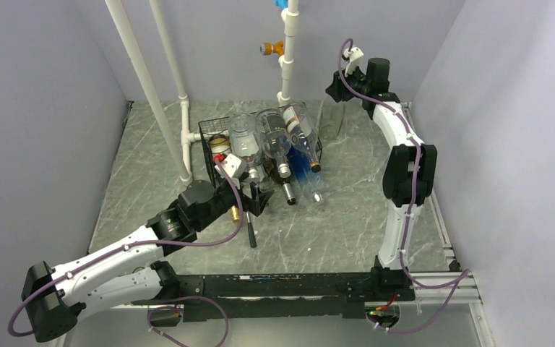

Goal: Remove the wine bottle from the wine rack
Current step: Place the wine bottle at the center of the board.

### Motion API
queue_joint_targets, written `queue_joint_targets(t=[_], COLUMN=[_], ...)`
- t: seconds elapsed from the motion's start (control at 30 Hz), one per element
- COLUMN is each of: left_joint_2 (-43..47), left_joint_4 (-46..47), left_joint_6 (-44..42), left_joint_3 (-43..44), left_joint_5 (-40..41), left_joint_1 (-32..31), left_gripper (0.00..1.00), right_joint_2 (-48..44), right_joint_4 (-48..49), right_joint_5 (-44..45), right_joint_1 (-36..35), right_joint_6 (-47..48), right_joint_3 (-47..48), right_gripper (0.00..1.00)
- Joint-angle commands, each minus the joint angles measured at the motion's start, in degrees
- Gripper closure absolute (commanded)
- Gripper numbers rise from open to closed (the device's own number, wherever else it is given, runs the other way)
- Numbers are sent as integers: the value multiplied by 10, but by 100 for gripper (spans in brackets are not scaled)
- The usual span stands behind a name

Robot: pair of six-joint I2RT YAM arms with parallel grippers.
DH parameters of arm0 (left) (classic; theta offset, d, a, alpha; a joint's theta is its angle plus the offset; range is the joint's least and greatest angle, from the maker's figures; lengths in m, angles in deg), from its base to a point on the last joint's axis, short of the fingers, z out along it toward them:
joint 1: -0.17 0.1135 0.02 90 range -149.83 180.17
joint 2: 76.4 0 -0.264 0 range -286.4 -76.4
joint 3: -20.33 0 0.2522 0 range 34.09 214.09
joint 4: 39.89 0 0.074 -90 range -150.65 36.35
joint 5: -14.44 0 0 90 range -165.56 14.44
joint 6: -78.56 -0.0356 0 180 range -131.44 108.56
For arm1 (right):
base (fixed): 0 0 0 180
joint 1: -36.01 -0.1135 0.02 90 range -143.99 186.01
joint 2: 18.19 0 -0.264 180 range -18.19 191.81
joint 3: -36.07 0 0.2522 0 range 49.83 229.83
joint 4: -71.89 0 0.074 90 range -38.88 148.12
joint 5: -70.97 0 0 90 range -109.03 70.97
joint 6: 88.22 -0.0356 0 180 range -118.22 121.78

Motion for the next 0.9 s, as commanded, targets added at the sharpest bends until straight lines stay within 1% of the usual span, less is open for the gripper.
queue_joint_targets(t=[0.0, 0.07, 0.13, 0.2, 0.37, 0.5, 0.53, 0.63, 0.7, 0.87], left_joint_2=[4, 4, 1, -3, -17, -21, -20, -12, -7, 6], left_joint_4=[22, 30, 36, 44, 58, 56, 55, 50, 45, 8], left_joint_6=[28, 36, 46, 55, 78, 94, 100, 117, 124, 149], left_joint_3=[13, 9, 7, 6, 8, 14, 14, 9, 6, 21], left_joint_5=[-27, -36, -43, -51, -75, -95, -96, -96, -110, -110], left_joint_1=[14, 20, 26, 32, 40, 46, 49, 56, 61, 73], left_gripper=[0, 0, 1, 0, 0, 0, 0, 0, 1, 1], right_joint_2=[-37, -47, -57, -67, -99, -148, -170, -221, -252, -345], right_joint_4=[82, 79, 80, 81, 72, 32, 22, -13, -43, -128], right_joint_5=[-37, -42, -39, -35, -32, -43, -49, -64, -94, -128], right_joint_1=[-1, -1, -1, 1, 11, 20, 36, 56, 73, 86], right_joint_6=[2, 7, 7, 7, 6, 23, 30, 48, 53, 113], right_joint_3=[17, 3, -10, -24, -49, -82, -99, -140, -162, -238], right_gripper=[61, 43, 30, 22, 7, 1, 0, 0, 0, 0])
